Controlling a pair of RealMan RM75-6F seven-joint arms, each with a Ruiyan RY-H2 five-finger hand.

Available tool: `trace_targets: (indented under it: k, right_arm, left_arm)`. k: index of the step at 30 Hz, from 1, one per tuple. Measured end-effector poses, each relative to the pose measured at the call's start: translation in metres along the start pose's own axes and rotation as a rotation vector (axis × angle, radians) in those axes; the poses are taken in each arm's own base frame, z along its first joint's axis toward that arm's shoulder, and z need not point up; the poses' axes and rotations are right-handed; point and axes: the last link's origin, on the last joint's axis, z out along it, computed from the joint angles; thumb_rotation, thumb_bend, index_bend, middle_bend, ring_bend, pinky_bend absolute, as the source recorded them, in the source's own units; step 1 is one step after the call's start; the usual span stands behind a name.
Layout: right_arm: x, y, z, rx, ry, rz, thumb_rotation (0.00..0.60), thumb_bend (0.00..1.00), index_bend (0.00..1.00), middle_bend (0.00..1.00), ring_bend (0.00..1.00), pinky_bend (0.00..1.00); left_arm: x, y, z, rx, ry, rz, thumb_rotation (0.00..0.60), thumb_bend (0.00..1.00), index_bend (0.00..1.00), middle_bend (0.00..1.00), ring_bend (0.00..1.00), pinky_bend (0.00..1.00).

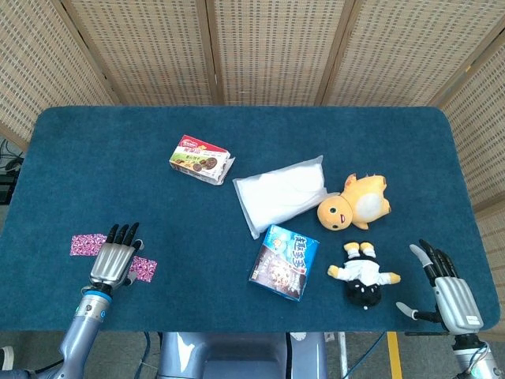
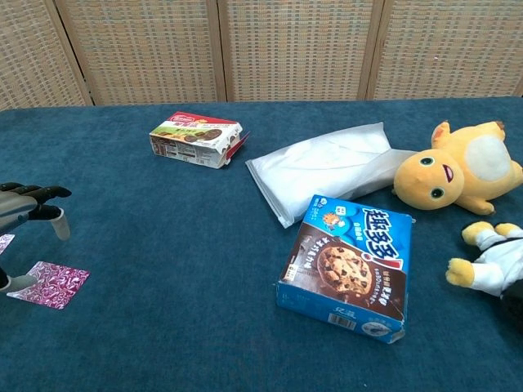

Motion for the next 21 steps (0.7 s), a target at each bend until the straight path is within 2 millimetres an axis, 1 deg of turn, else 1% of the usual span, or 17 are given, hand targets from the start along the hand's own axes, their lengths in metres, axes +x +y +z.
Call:
trace_targets:
  k: [7,12,21]
  right_arm:
    - [0.0,0.0,0.0,-0.001,0.0,0.0,0.6,0.11,0.04,0.0,0.0,0.0]
    - [0.0,0.0,0.0,0.0,0.002,-0.002,0.6,0.1,0.04,0.0,0.0,0.0]
    - [0.0,0.0,0.0,0.0,0.004,-0.004,0.6,0.11,0.04,0.0,0.0,0.0]
  left_arm:
    - [-0.003,-0.006,-0.004,-0.004,-0.014,0.026,0.6,0.27,0.31,0.0,0.0,0.0]
    - [-0.007,-0.012,-0.003,0.001,-0.018,0.058,0.6,0.25,0.31,0.0,0.0,0.0]
    - [-0.01,-0.011,-0.001,-0.004,-0.012,0.073,0.6,0.23,0.31,0.0,0.0,0.0]
